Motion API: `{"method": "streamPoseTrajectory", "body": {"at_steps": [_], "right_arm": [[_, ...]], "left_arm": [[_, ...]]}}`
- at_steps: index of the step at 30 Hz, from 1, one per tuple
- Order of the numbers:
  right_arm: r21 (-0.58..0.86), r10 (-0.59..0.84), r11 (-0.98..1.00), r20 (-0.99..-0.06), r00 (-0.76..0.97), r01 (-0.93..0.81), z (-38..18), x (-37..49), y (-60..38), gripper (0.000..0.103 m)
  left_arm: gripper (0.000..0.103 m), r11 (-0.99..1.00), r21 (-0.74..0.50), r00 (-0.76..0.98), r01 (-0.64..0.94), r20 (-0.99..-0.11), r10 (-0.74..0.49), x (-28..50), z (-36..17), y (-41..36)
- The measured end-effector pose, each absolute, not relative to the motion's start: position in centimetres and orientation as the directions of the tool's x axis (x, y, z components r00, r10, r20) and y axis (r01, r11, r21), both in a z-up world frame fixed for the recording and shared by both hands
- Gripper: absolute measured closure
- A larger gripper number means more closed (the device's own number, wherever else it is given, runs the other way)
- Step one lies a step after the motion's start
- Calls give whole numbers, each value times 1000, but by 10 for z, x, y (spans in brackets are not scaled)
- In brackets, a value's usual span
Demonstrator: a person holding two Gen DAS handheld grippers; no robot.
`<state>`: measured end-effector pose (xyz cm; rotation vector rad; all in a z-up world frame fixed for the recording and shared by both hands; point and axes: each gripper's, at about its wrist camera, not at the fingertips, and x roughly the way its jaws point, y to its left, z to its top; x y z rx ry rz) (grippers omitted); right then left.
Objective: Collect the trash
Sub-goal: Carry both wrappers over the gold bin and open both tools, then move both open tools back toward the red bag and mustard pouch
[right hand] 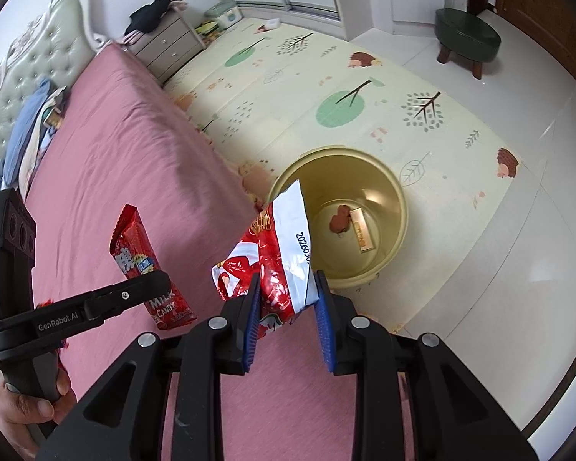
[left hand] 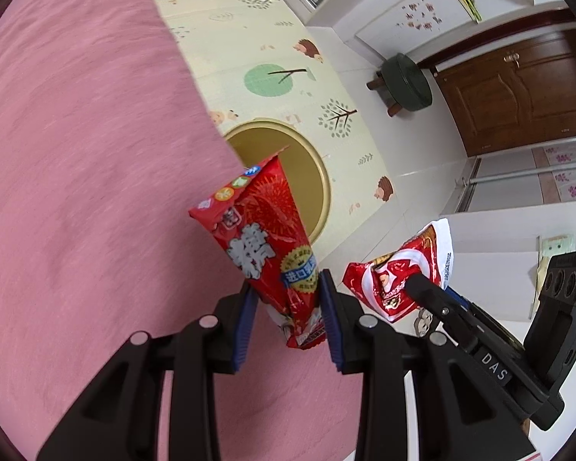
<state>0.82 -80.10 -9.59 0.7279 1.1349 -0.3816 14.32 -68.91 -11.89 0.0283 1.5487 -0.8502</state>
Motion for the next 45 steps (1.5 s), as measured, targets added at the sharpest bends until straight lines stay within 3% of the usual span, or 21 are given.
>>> {"method": "streamPoseTrajectory", "body": {"at_steps": [13,14,15,16,17,30,36,45], "right_arm": [[302,31,712,-915,402,634,-108,28,-846,74],[299,21,710,-914,405,638,-107,28,-850,70],[292,-3,701,-911,413,651,-105,28,-856,55],[288,-20,695,-908,418,659,-103,27,-860,46],[286,-36,688,-905,425,667,-101,26,-865,46],[303,-3,720,-898,440,624,-84,32,-840,47],[333,76,788,-887,455,518,-69,60,-775,47],[385,238,868,-877,418,314,-69,103,-631,48]], "left_arm": [[67,672,-506,-235,540,-858,-457,161,-135,-743],[59,671,-492,-220,555,-865,-452,164,-133,-747],[51,661,-494,-217,565,-862,-458,166,-131,-751],[32,659,-493,-213,568,-861,-461,167,-129,-753],[24,658,-490,-204,571,-862,-465,169,-127,-756],[24,692,-464,-146,553,-872,-467,173,-108,-723],[24,755,-452,-102,475,-881,-463,170,-106,-644],[24,872,-436,-42,224,-898,-438,151,-115,-463]]}}
